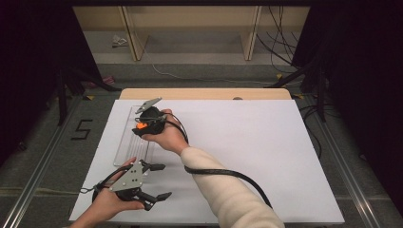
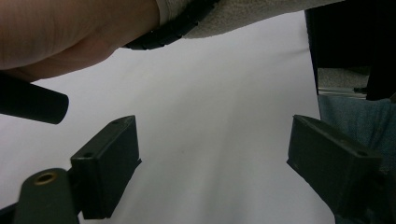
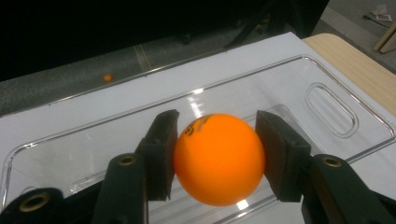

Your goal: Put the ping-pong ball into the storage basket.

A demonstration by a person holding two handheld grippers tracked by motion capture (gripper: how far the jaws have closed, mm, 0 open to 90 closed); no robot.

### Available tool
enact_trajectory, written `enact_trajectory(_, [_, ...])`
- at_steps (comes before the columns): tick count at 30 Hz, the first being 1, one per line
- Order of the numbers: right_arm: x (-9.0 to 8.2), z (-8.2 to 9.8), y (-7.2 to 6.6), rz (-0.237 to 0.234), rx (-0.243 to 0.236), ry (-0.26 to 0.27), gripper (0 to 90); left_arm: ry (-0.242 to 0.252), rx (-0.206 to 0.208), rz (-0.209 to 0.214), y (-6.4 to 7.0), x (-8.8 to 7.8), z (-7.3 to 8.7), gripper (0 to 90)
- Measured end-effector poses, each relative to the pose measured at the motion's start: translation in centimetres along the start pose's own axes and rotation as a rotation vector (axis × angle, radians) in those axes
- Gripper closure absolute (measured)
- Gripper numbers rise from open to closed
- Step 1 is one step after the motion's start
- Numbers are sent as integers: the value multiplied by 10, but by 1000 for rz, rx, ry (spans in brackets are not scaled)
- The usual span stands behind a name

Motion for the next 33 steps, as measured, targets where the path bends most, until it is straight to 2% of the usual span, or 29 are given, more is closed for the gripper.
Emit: enact_trajectory(33, [9,7,-4,-8,-10,-35,511,-1,2,4,1,1,0,160])
Point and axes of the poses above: each handheld gripper's, and its own axes: x roughly forward along the jaws, z roughly out of its underside, y roughly to its right, the point moved 5 cm from there along x, roughly forward along the jaws, and after that the axes turned 3 degrees about y, right-handed, at the moved point
